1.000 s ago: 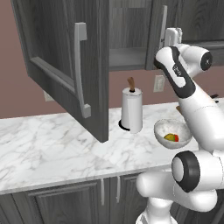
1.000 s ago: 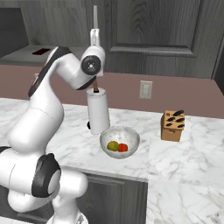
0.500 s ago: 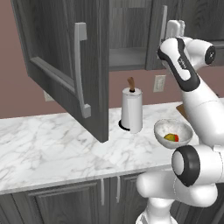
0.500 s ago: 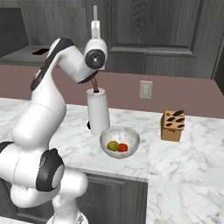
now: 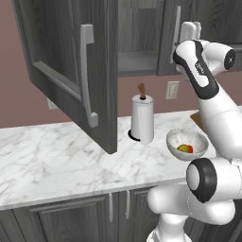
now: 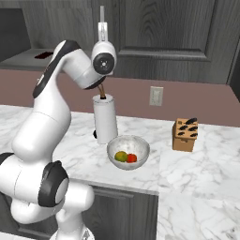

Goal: Open the cabinet. Pick the apple and orange from the cabinet and place them into the bowl. Then close the cabinet.

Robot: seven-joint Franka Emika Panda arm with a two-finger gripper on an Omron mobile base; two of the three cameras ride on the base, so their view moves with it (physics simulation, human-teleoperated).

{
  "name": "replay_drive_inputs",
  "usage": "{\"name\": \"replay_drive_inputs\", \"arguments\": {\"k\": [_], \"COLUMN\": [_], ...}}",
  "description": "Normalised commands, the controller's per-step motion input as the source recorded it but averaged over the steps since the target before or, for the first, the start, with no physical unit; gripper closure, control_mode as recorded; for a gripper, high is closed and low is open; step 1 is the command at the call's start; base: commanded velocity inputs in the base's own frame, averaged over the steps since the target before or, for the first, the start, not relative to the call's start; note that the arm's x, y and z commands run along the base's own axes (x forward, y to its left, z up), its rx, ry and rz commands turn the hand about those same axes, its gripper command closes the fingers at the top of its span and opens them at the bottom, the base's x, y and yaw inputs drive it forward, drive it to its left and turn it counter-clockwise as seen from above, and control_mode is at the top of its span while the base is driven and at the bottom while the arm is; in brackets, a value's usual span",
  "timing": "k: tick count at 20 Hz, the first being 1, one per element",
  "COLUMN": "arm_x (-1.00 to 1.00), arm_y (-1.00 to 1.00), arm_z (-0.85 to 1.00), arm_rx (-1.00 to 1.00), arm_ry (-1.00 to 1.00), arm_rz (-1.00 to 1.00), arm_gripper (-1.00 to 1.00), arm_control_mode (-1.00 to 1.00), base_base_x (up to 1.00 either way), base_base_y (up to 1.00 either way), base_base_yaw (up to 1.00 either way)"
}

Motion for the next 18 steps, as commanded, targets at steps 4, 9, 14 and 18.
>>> {"name": "replay_drive_inputs", "arguments": {"k": [4,9,14,18], "arm_x": [0.0,-0.16,-0.33,-0.51], "arm_y": [0.0,0.0,0.0,0.0], "arm_z": [0.22,0.27,0.18,0.03], "arm_rx": [0.0,0.0,0.0,0.0], "arm_ry": [0.0,0.0,0.0,0.04], "arm_rz": [0.03,0.04,0.04,0.04], "arm_gripper": [-1.0,-1.0,-1.0,-1.0], "arm_control_mode": [-1.0,-1.0,-1.0,-1.0], "base_base_x": [0.0,0.0,0.0,0.0], "base_base_y": [0.0,0.0,0.0,0.0], "base_base_yaw": [0.0,0.0,0.0,0.0]}}
